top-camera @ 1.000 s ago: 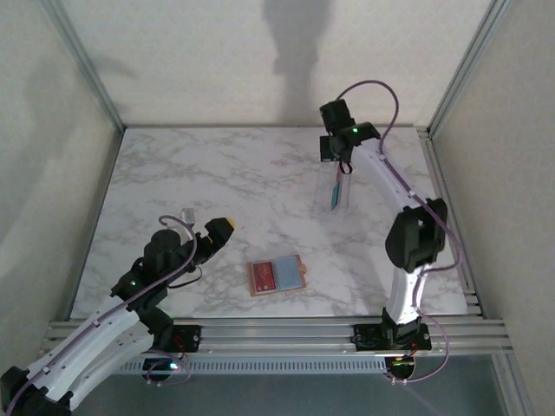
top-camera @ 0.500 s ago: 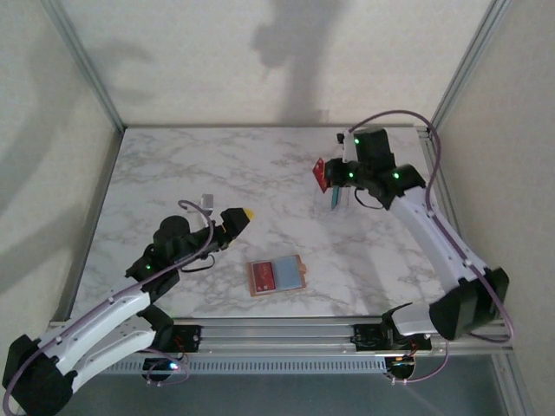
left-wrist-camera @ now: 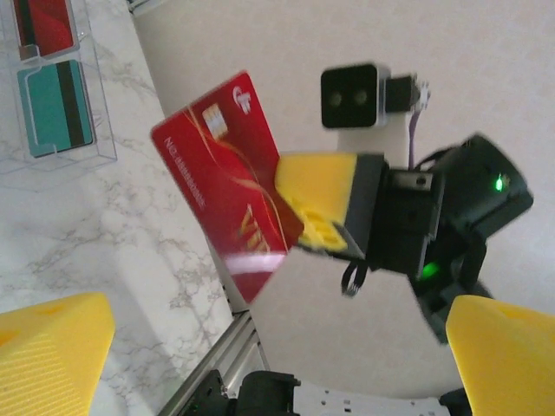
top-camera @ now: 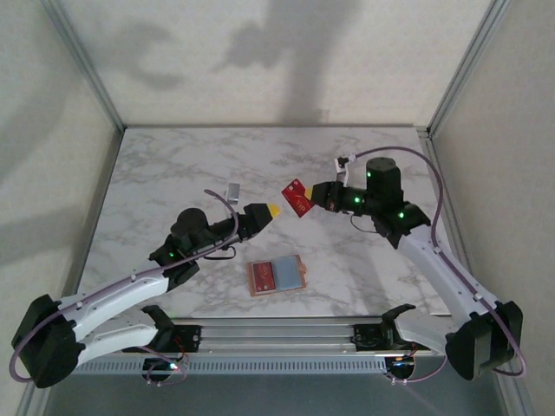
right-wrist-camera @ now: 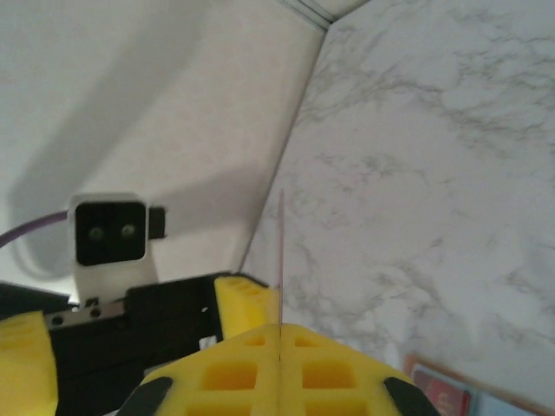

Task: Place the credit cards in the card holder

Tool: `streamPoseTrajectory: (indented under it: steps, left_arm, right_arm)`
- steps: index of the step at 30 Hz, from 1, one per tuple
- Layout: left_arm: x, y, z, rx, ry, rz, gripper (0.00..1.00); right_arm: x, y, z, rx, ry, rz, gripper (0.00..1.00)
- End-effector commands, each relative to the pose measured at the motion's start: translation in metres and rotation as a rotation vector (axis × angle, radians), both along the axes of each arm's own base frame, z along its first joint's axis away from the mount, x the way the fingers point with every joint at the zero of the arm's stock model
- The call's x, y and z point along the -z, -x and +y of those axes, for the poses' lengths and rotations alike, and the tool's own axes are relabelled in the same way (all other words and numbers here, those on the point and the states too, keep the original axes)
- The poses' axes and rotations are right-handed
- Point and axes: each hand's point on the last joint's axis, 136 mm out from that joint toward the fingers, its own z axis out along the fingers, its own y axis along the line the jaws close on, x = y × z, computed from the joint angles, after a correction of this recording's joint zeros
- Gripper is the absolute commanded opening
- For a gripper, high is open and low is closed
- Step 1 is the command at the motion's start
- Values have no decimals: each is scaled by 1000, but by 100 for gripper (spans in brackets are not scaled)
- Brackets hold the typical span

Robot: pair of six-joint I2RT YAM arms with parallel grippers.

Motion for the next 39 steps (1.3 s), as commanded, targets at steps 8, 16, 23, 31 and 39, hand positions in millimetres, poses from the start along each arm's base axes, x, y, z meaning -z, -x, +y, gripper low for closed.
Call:
streamPoseTrajectory:
  steps: [8, 16, 23, 31, 39]
  left_arm:
    - [-16, 6, -36, 132, 80, -14, 60]
    - [-22, 12, -45, 166, 95, -22, 14]
    - [-9, 10, -42, 141, 29, 2, 0]
    - [68, -2, -16, 41, -358, 140, 0]
    - [146, 25, 13, 58, -565, 330, 0]
  right_arm:
    - [-23, 30, 6, 83, -272, -54, 0]
    - [-11, 32, 6, 109, -275, -48, 0]
    - [2, 36, 10, 89, -225, -20, 60]
    - [104, 35, -15, 117, 299, 50, 80]
    - [197, 57, -29, -29, 720, 164, 69]
